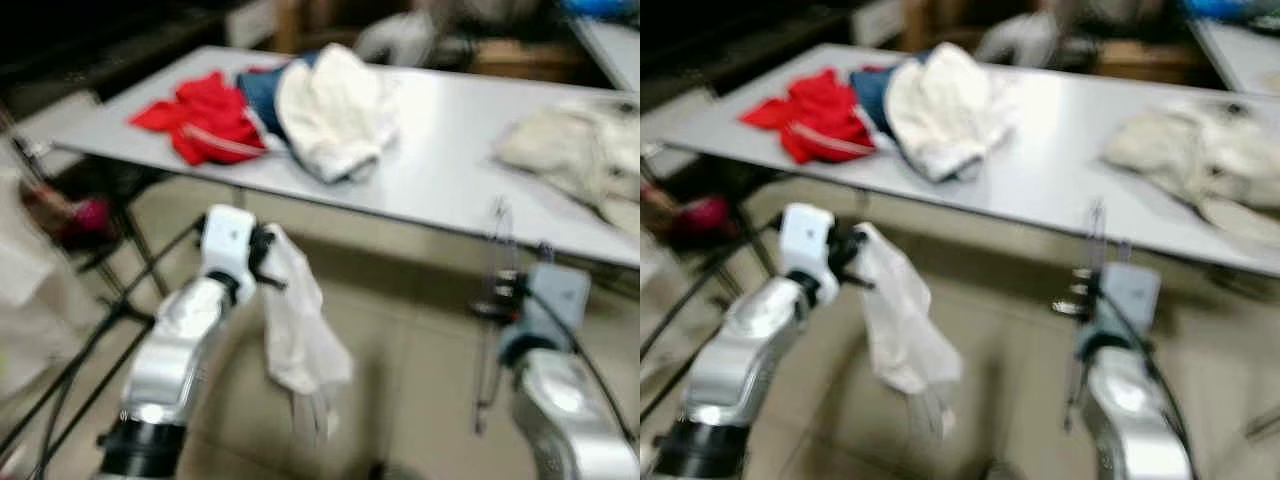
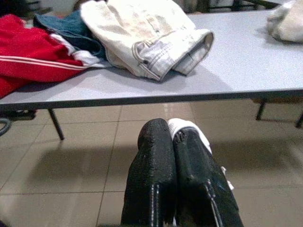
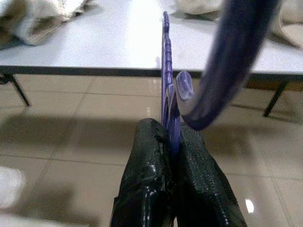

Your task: Hang hanger

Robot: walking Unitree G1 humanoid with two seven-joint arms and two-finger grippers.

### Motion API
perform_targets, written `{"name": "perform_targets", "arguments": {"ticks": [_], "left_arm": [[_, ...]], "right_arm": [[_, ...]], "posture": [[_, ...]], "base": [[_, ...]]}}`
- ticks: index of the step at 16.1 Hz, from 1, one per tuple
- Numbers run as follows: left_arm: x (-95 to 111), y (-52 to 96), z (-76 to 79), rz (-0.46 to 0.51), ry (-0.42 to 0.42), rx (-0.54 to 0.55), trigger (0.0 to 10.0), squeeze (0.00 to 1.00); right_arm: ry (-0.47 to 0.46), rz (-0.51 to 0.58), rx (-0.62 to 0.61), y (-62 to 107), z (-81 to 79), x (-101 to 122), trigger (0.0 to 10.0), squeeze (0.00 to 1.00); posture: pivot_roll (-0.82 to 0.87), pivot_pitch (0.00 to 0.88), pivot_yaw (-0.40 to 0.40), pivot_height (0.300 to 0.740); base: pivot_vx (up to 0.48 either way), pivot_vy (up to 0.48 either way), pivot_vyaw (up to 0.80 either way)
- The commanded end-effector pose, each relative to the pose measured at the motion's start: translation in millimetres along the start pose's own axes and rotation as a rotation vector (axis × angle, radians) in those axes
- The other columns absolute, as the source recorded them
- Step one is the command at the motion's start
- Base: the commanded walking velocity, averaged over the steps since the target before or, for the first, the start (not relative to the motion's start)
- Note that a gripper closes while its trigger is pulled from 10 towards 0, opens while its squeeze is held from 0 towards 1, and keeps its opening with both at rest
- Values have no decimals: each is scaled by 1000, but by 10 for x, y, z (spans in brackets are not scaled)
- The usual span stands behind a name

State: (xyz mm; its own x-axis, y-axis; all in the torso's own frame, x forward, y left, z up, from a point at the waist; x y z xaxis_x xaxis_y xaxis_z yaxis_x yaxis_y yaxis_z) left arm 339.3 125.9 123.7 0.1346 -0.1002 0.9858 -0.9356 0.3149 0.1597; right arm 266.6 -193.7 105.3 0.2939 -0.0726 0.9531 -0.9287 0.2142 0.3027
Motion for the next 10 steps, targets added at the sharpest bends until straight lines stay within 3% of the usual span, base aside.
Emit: {"name": "perform_targets", "arguments": {"ticks": [1, 10], "left_arm": [[94, -14, 23, 33, -11, -11, 10000, 0], [101, -45, 21, 33, -21, -26, 10000, 0]], "right_arm": [[-10, 25, -4, 9, 18, 73, 10000, 0], [-66, 48, 1, 2, -2, 136, 10000, 0]], "posture": [[-27, 0, 54, 740], [-21, 0, 66, 740]], "base": [[0, 409, -788], [0, 417, -799]]}}
Point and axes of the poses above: a point about 5 cm out from each wrist's last joint towards the gripper, its own y axis pointing back from the gripper into the wrist, its own x axis along the axis of the wrist's last joint, z = x × y, the point moved 5 cm from there along -y, pointing out of the wrist towards the gripper
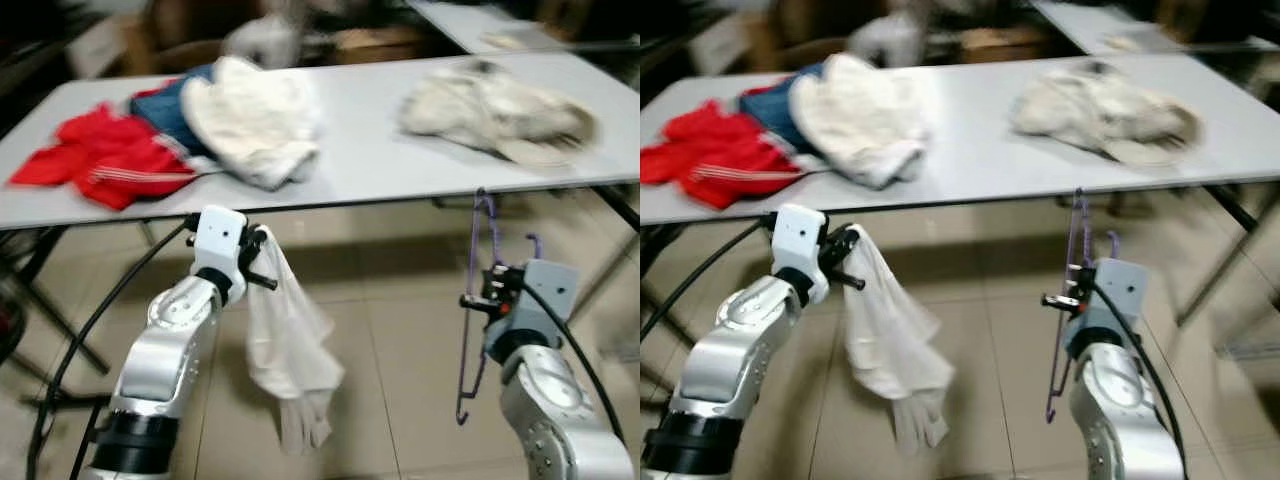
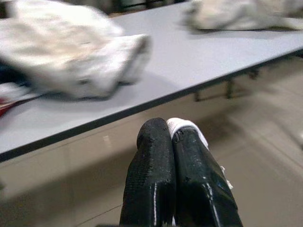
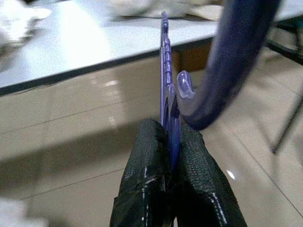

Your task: Hang hanger

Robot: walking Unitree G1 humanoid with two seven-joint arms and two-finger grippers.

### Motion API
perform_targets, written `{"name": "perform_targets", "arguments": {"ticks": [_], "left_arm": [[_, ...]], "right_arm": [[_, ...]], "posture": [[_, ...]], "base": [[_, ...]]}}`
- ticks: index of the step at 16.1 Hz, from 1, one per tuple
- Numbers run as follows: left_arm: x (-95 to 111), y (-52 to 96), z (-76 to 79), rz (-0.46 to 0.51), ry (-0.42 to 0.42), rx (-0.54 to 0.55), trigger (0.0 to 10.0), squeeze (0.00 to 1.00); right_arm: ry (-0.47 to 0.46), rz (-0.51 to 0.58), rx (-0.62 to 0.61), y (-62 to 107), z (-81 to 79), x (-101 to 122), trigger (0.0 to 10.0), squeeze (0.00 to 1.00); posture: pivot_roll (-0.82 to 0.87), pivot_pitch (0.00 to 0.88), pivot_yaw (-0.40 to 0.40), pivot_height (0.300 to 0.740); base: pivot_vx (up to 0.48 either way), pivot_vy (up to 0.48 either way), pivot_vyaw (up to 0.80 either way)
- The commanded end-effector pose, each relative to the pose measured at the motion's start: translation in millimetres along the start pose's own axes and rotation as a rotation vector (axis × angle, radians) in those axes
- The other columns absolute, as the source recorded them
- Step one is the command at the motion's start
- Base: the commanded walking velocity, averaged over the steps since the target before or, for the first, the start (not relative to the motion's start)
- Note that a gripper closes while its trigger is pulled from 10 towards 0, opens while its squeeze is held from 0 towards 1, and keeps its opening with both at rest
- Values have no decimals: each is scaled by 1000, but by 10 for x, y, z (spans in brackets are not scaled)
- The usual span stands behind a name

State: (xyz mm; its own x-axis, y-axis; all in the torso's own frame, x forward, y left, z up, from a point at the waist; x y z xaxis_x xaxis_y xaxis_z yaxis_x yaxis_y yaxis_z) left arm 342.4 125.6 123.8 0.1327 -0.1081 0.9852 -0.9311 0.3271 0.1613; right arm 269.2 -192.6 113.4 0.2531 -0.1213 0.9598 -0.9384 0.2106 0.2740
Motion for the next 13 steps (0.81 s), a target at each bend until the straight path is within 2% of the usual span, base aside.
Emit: {"name": "perform_targets", "arguments": {"ticks": [1, 3, 4, 5, 8, 10, 13], "left_arm": [[112, 5, 36, 50, 0, -15, 10000, 0], [123, 42, 113, 60, 7, -57, 10000, 0], [143, 48, 118, 73, 4, -56, 10000, 0], [157, 50, 94, 77, 37, -39, 10000, 0], [126, 49, 41, 65, 25, -8, 10000, 0], [189, 55, -2, 92, 33, 6, 10000, 0], [245, 25, -78, 106, 33, 45, 10000, 0]], "right_arm": [[-30, 24, -7, -5, 20, 59, 10000, 0], [-89, 46, 9, -9, 3, 107, 10000, 0], [-94, 45, 23, -10, -20, 112, 10000, 0], [-95, 43, 43, -7, -53, 115, 10000, 0], [17, 48, 48, -15, -64, 103, 10000, 0], [20, 45, 99, -13, -144, 125, 10000, 0], [204, 156, 119, -9, -211, 294, 10000, 0]], "posture": [[-16, 0, 62, 740], [-9, 0, 60, 740], [-8, 0, 60, 740], [-6, 0, 58, 740], [-6, 0, 57, 740], [-14, 0, 63, 740], [-19, 0, 61, 740]], "base": [[0, 0, -669], [0, 0, 0], [0, 0, 0], [0, 0, 0], [0, 0, 0], [0, 0, 0], [324, 0, 0]]}}
Point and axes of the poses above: a point about 5 cm out from each wrist's last joint towards the gripper, its own y axis pointing back from the gripper into the wrist, its own x axis along the axis of the wrist's last joint, z = x × y, the point moved 5 cm from there along -y, pointing out of the wrist towards the gripper
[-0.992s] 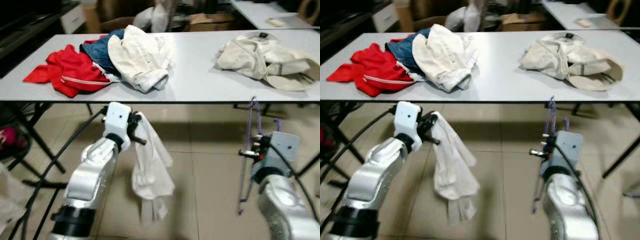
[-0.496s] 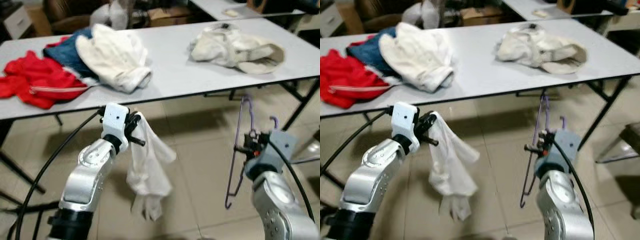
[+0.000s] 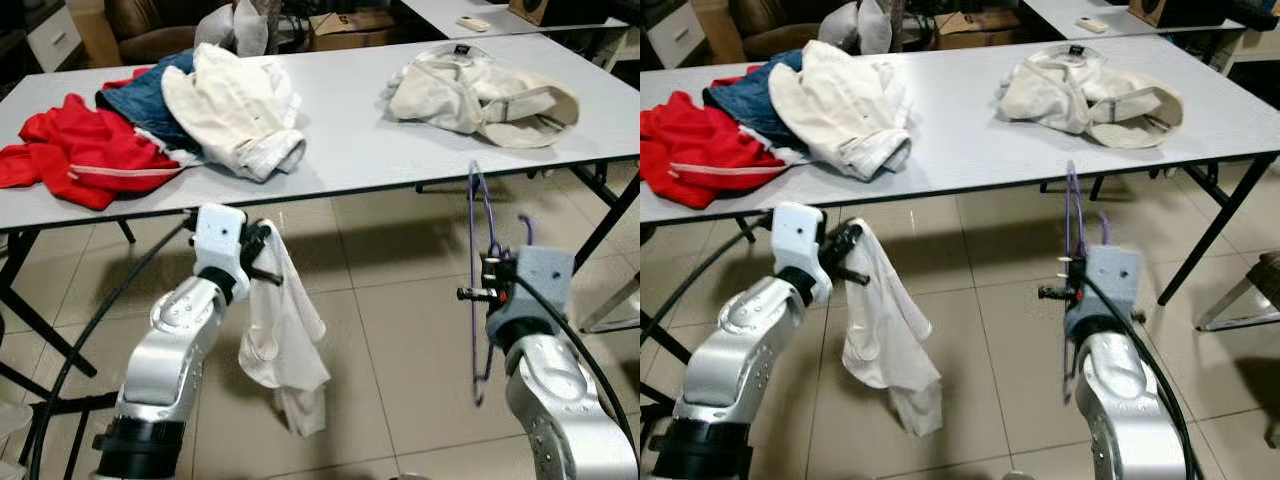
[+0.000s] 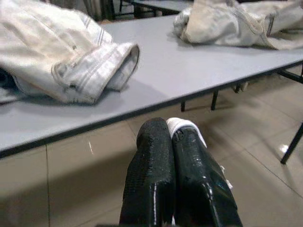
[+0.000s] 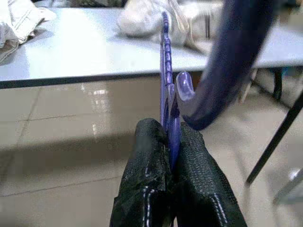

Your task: Hang hanger

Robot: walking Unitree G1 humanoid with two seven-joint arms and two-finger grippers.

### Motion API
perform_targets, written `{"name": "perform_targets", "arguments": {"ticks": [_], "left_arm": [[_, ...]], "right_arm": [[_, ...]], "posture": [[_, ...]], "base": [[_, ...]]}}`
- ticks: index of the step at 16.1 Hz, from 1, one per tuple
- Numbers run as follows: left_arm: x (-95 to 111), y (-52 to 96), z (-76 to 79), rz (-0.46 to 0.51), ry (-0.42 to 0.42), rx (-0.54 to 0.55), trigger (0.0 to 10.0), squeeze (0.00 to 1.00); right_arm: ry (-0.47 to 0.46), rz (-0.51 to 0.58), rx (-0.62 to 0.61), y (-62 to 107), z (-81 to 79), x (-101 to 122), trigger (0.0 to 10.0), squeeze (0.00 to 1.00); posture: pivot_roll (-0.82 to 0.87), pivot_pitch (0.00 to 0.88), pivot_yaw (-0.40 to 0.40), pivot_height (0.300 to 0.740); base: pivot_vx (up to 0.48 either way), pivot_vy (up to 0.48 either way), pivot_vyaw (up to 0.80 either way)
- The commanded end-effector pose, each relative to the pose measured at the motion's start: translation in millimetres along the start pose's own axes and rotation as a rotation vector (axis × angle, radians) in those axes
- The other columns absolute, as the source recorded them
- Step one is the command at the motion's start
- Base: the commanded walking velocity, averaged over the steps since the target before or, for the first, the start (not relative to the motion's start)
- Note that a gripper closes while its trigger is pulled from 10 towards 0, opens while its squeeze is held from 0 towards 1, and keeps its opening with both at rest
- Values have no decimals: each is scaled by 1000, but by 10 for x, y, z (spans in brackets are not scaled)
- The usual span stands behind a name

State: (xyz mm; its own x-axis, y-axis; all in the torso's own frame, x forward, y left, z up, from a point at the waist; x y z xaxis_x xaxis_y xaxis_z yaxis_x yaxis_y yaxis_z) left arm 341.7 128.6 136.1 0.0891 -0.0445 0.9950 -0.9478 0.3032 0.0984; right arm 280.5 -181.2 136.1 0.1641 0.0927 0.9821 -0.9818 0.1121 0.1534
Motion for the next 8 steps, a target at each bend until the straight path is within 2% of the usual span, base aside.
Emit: {"name": "perform_targets", "arguments": {"ticks": [1, 3, 6, 8], "left_arm": [[138, -23, -44, 48, -12, 16, 10000, 0], [165, -30, -46, 55, -10, 18, 10000, 0], [191, -43, -7, 64, -9, 0, 10000, 0], [203, -55, 50, 67, -14, -35, 10000, 0]], "right_arm": [[21, 28, 30, -6, -63, 70, 10000, 0], [7, 29, 40, -11, -62, 81, 10000, 0], [2, 55, 46, -7, -57, 132, 10000, 0], [-33, 68, 84, 1, -86, 168, 10000, 0]], "posture": [[-19, 0, 59, 740], [-16, 0, 57, 740], [-19, 0, 60, 740], [-22, 0, 63, 740]], "base": [[356, 0, 0], [366, 0, 0], [371, 0, 800], [369, 0, 0]]}}
Point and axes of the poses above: a point about 5 cm out from each wrist's last joint towards the gripper, its own y axis pointing back from the gripper into the wrist, its own x axis along the axis of the wrist's last joint, z = x × y, the point moved 5 cm from there along -y, pointing out of the wrist towards the gripper
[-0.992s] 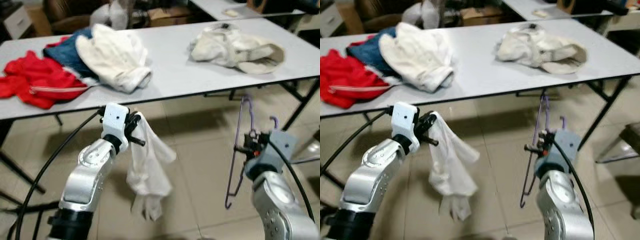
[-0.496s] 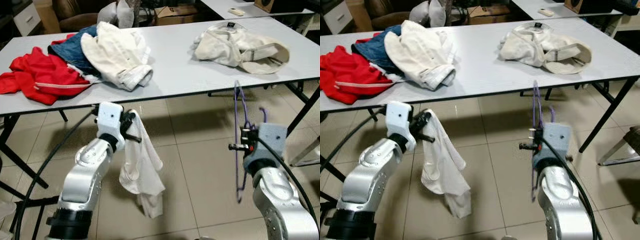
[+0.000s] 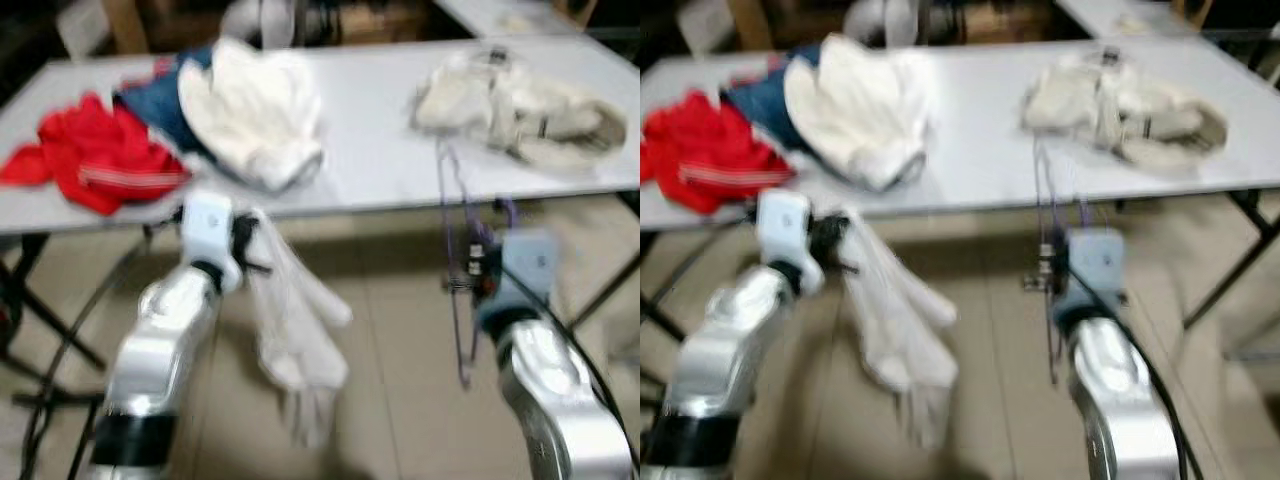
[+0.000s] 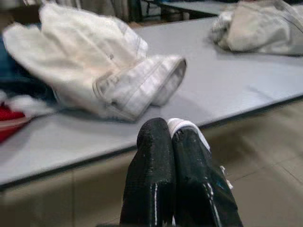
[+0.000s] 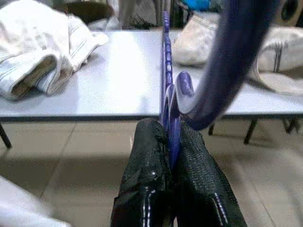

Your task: Hang hanger

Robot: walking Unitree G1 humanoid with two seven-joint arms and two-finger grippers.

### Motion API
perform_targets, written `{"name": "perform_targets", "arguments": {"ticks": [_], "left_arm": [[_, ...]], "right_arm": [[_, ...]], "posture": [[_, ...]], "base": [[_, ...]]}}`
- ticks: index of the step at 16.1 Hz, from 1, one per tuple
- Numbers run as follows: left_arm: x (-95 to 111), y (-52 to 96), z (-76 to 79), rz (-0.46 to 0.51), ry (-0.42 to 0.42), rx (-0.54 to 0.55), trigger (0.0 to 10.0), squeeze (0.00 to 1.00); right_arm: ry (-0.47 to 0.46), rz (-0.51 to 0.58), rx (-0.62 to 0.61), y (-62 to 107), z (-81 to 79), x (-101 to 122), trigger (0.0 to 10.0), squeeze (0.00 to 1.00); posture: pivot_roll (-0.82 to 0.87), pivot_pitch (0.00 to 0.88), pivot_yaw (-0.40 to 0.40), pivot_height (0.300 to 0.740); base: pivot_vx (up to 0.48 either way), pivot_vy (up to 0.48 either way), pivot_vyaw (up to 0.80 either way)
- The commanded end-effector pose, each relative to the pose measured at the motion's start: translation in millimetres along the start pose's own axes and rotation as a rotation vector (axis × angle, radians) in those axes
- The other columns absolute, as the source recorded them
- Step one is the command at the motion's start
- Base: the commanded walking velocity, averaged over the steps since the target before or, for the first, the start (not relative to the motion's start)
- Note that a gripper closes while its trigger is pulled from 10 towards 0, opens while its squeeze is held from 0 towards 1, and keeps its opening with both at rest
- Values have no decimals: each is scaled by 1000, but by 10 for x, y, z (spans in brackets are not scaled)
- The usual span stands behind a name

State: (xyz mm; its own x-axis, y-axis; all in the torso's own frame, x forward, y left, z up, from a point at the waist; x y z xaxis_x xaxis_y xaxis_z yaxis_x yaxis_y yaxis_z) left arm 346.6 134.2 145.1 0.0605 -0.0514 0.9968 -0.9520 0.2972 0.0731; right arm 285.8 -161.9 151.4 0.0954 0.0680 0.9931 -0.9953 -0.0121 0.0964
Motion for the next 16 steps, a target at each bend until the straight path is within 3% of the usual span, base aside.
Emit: {"name": "perform_targets", "arguments": {"ticks": [1, 5, 7, 9, 10, 12, 13, 16], "left_arm": [[126, -44, 140, 46, -3, -54, 10000, 0], [199, -91, 240, 62, -16, -120, 10000, 0], [301, -90, 395, 83, -38, -237, 10000, 0], [455, -137, 408, 113, -53, -280, 10000, 0], [632, -218, 328, 148, -68, -280, 10000, 0], [812, -312, 210, 176, -92, -260, 10000, 0], [1059, -450, 43, 197, -119, -211, 10000, 0], [1306, -588, -70, 205, -142, -154, 10000, 0]], "right_arm": [[21, -1, -13, 16, 77, 9, 10000, 0], [-3, 18, 68, 3, 8, 118, 10000, 0], [-6, 72, 163, 30, -24, 268, 10000, 0], [23, 95, 308, 109, -68, 384, 10000, 0], [82, 94, 437, 222, -75, 453, 10000, 0], [133, 83, 531, 326, -16, 514, 10000, 0], [233, 20, 689, 503, 37, 530, 10000, 0], [296, -37, 826, 622, 46, 563, 10000, 0]], "posture": [[-24, 0, 64, 740], [-22, 0, 59, 740], [-17, 0, 58, 740], [-17, 0, 58, 740], [-18, 0, 61, 740], [-18, 0, 61, 740], [-22, 0, 66, 740], [-25, 0, 68, 740]], "base": [[368, 0, 0], [370, 0, 0], [373, 0, 0], [371, 0, 0], [371, 0, 0], [373, 0, 0], [368, 0, 0], [370, 0, 0]]}}
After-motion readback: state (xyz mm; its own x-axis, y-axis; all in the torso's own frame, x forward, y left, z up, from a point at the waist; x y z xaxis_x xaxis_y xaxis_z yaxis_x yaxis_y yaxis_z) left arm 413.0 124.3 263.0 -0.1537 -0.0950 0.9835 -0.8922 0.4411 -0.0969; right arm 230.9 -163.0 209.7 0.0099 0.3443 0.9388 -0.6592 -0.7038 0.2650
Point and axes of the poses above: a point about 5 cm out from each wrist's last joint towards the gripper, its own y axis pointing back from the gripper into the wrist, its own x axis along the axis of the wrist's last joint, z = x × y, the point moved 5 cm from there along -y, pointing out of the wrist towards the gripper
